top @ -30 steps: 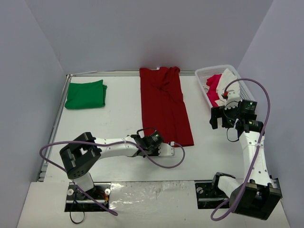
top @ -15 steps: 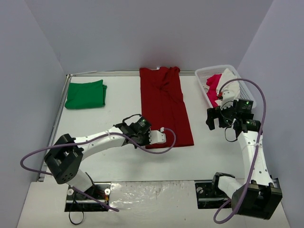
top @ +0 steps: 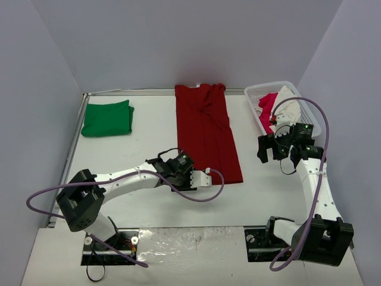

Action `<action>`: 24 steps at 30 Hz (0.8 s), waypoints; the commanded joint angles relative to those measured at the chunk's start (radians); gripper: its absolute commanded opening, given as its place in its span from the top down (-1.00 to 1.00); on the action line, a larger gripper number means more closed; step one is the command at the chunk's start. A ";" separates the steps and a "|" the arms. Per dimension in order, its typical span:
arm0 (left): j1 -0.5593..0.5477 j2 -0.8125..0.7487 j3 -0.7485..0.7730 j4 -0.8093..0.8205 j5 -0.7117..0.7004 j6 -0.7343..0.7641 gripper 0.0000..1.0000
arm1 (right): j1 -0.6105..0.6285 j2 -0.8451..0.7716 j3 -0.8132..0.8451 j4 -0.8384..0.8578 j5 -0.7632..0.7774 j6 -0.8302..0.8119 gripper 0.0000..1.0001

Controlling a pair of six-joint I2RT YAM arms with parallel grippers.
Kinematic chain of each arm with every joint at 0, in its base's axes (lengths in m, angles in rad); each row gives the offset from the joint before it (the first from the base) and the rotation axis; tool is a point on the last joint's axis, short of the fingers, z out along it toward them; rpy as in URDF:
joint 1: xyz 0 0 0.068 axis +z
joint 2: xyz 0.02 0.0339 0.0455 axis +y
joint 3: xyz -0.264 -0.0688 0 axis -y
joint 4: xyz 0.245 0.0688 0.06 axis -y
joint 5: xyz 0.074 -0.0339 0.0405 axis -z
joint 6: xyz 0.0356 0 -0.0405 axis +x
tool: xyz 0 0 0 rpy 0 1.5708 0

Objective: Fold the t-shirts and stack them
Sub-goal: Grab the bottom of the folded rectangular tshirt with both arms

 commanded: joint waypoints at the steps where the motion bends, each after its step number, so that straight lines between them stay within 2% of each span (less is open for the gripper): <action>1: -0.009 -0.021 -0.012 0.032 0.005 0.030 0.33 | 0.004 0.010 0.031 0.002 0.015 0.008 -1.00; 4: -0.028 -0.003 -0.013 0.047 -0.004 0.036 0.31 | 0.003 0.021 0.034 0.002 0.017 0.008 -1.00; 7: -0.046 0.020 -0.016 0.067 -0.050 0.036 0.21 | 0.003 0.016 0.032 0.002 0.020 0.007 -1.00; 16: -0.052 0.108 -0.001 0.079 -0.042 0.045 0.20 | 0.003 0.016 0.032 0.000 0.028 0.005 -1.00; 24: -0.048 0.174 0.002 0.095 -0.092 0.055 0.20 | 0.004 -0.002 0.028 0.000 0.009 -0.004 -1.00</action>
